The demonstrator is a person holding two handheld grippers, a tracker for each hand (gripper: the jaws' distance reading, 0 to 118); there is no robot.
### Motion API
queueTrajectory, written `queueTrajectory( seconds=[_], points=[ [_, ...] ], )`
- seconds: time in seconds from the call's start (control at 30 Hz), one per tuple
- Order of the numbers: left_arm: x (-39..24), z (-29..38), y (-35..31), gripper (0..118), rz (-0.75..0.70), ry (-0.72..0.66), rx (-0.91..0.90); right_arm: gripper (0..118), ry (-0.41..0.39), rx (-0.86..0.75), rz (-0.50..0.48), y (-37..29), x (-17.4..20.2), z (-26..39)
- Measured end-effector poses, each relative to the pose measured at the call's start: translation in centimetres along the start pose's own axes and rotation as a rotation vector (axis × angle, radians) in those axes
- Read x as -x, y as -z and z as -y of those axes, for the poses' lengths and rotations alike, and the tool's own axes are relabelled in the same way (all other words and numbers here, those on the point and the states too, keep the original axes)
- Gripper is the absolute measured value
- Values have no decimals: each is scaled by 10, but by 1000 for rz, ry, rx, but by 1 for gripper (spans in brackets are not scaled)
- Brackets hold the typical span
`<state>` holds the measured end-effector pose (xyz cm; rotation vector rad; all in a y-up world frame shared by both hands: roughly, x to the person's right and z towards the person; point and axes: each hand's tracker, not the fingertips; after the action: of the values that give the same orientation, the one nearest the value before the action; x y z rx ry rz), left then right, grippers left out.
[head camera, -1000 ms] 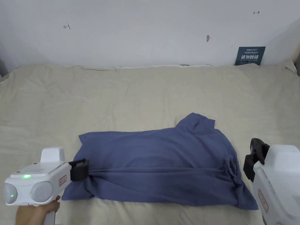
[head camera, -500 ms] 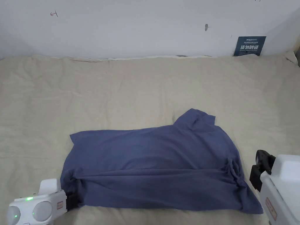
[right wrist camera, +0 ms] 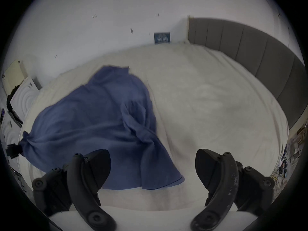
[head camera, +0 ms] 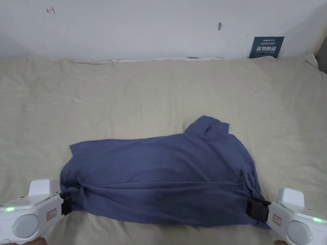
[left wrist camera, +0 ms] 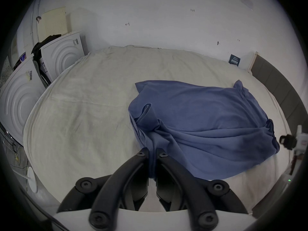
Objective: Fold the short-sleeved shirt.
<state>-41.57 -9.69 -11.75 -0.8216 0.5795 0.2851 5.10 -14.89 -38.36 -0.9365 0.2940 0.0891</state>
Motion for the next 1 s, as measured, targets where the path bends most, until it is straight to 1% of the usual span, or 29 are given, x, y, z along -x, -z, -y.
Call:
queueTrajectory(
  seconds=[0.07, 0.1, 0.13, 0.17, 0.2, 0.27, 0.33, 0.37, 0.43, 0.5, 0.57, 0.6, 0.63, 0.7, 0.77, 0.83, 0.9, 1.0],
  points=[
    [4, 1, 5, 8, 0, -10, 4, 104, -20, 54, -1, 15, 1, 4],
    [5, 1, 7, 8, -2, -18, 7, 97, -32, 75, -9, 22, 1, 7],
    [5, 3, 7, 8, -3, -24, 11, 83, -29, 100, -31, 19, 8, 10],
    [6, 4, 7, 8, -5, -29, 13, 56, -26, 109, -50, 18, 10, 12],
    [3, 6, 5, 8, -8, -35, 17, 40, -25, 102, -71, 14, 11, 14],
    [3, 10, 3, 8, -15, -43, 20, 18, -32, 56, -115, -7, 19, 14],
    [7, 13, 2, 8, -23, -53, 19, 17, -68, 23, -82, -23, 25, 13],
    [9, 15, 1, 8, -24, -60, 20, 17, -82, -5, -89, -32, 25, 12],
    [14, 19, -5, 8, -21, -83, 21, 17, -62, -42, -92, -59, 26, 8],
    [20, 26, -12, 8, -28, -94, 19, 17, -67, -69, -86, -79, 24, 10],
    [26, 35, -19, 8, -20, -106, 27, 17, -72, -79, -93, -87, 12, 13],
    [29, 42, -25, 8, -8, -114, 33, 17, -62, -78, -116, -94, 8, 19],
    [32, 48, -29, 8, 0, -118, 39, 17, -58, -72, -125, -99, 5, 24],
    [37, 64, -36, 8, 6, -132, 66, 17, -59, -50, -132, -92, -15, 36],
    [37, 81, -43, 8, 10, -145, 100, 17, -57, -23, -129, -94, -21, 54],
    [38, 100, -45, 8, 3, -146, 127, 17, -50, 20, -121, -82, -31, 73],
    [44, 117, -36, 8, -13, -139, 164, 17, -17, 77, -111, -71, -37, 89],
    [43, 131, -24, 8, -35, -130, 194, 17, 21, 128, -109, -57, -35, 107]
  ],
)
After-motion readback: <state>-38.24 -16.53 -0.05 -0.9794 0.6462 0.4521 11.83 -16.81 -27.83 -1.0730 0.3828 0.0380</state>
